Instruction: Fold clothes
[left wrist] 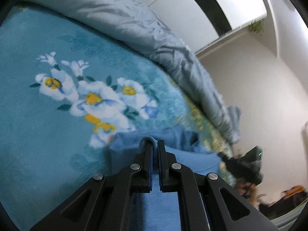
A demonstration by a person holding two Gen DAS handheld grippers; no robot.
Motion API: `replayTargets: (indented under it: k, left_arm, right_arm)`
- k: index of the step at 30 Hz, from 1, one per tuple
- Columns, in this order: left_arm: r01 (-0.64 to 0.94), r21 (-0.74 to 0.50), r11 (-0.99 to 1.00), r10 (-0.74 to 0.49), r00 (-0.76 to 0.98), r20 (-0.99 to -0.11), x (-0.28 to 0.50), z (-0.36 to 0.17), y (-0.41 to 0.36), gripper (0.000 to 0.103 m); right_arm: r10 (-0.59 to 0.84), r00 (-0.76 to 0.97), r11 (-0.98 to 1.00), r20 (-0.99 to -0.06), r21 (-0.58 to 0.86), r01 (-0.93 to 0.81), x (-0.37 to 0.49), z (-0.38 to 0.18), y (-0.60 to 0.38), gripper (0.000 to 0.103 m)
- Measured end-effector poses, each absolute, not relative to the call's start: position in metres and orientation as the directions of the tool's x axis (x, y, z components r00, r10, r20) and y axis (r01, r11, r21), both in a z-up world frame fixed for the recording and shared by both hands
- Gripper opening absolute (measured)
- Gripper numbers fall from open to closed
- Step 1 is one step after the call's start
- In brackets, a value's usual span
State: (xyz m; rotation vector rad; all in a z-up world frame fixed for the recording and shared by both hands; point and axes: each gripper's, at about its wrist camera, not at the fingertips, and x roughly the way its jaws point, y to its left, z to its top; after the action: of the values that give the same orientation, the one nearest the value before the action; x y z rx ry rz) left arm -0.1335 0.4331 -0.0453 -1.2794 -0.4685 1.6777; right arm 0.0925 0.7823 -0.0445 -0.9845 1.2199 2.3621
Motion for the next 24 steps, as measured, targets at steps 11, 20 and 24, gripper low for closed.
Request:
replayTargets:
  k: [11, 20, 24]
  left_arm:
    - [-0.458, -0.733, -0.503, 0.846, -0.087, -0.526, -0.138, -0.025, 0.419, 0.052]
    - [-0.527, -0.587, -0.614, 0.726, -0.086, -0.683, -0.118, -0.039, 0.415, 0.054]
    - [-0.533, -0.607, -0.590, 0.717, -0.002, -0.697, -0.097, -0.056, 0.405, 0.054]
  right_arm:
    - [0.038, -0.695, -0.659, -0.718, 0.504, -0.558, 0.112, -0.030, 0.775, 0.009]
    - [0.007, -0.654, -0.727, -0.756, 0.445, -0.522, 0.119, -0.043, 0.750, 0.016]
    - [-0.032, -0.680, -0.709, -0.732, 0.496, -0.501, 0.146, -0.049, 0.737, 0.039]
